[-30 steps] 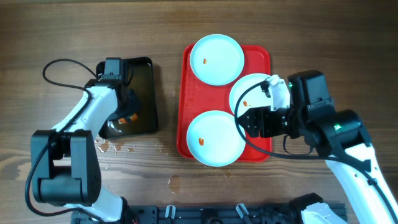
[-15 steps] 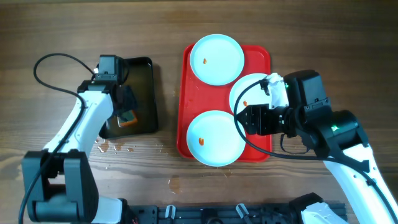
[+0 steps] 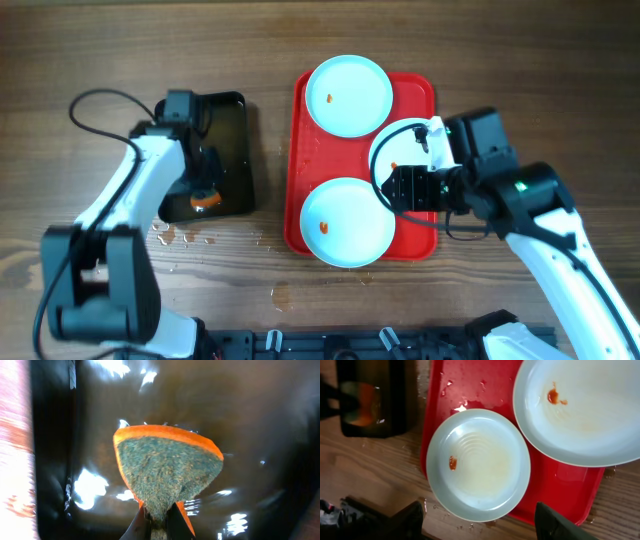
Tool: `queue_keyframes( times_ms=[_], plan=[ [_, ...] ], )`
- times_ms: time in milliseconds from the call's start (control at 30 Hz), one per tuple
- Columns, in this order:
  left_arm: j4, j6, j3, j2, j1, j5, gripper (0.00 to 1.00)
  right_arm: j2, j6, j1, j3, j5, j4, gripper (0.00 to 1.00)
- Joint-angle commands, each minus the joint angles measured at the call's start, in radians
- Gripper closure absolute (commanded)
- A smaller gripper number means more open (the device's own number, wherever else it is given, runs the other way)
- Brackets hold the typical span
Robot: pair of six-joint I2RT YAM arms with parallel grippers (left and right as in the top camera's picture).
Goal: Clean dirty plates on tray and stack at the side
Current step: 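Move the sponge with the left gripper onto the lower white plate, then scrub the plate with the sponge, then dip it back in the water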
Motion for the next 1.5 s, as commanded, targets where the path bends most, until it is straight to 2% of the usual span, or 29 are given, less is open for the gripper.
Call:
queue_keyframes(
  times_ms=[0, 67, 133, 233, 433, 500, 600, 667, 700, 767, 967, 1267, 1467],
  plan=[
    [-0.089, 0.029, 0.150, -0.143, -0.055, 0.103, 0.96, 0.104, 0.046, 0.004, -0.013, 0.050, -0.027, 0.33],
    [-0.119, 0.005, 0.161, -0.206, -0.109, 0.126, 0.96, 0.173, 0.035, 0.004, -0.013, 0.050, -0.034, 0.38],
    [-0.142, -0.034, 0.161, -0.251, -0.169, 0.143, 0.96, 0.242, 0.025, 0.005, -0.014, 0.031, -0.053, 0.48],
    [-0.169, -0.086, 0.161, -0.272, -0.235, 0.143, 0.96, 0.327, 0.010, 0.024, -0.053, 0.018, -0.034, 0.49],
    [-0.198, -0.120, 0.160, -0.271, -0.334, 0.256, 0.96, 0.414, 0.091, 0.025, -0.243, 0.008, 0.189, 0.50],
    [-0.198, -0.122, 0.160, -0.271, -0.358, 0.259, 0.96, 0.415, 0.093, 0.025, -0.270, -0.002, 0.241, 0.57],
    [-0.180, -0.143, 0.153, -0.269, -0.402, 0.259, 0.96, 0.415, 0.144, 0.025, -0.291, -0.002, 0.299, 0.75],
    [-0.163, -0.147, 0.146, -0.261, -0.422, 0.259, 0.96, 0.415, 0.146, 0.025, -0.291, -0.002, 0.315, 0.80],
    [-0.151, -0.163, 0.141, -0.253, -0.434, 0.259, 0.96, 0.415, 0.158, 0.025, -0.291, 0.001, 0.323, 0.88],
    [-0.124, -0.180, 0.128, -0.234, -0.454, 0.263, 0.96, 0.415, 0.226, 0.024, -0.291, 0.056, 0.324, 0.95],
    [-0.024, -0.194, 0.100, -0.158, -0.525, 0.275, 0.96, 0.415, 0.282, 0.024, -0.290, 0.132, 0.327, 0.96],
    [0.085, -0.262, 0.100, 0.044, -0.632, 0.273, 0.96, 0.414, 0.280, 0.025, -0.288, 0.133, 0.319, 0.96],
    [0.149, -0.402, 0.099, 0.192, -0.647, 0.278, 0.96, 0.414, 0.278, 0.025, -0.288, 0.125, 0.315, 0.96]
  ],
)
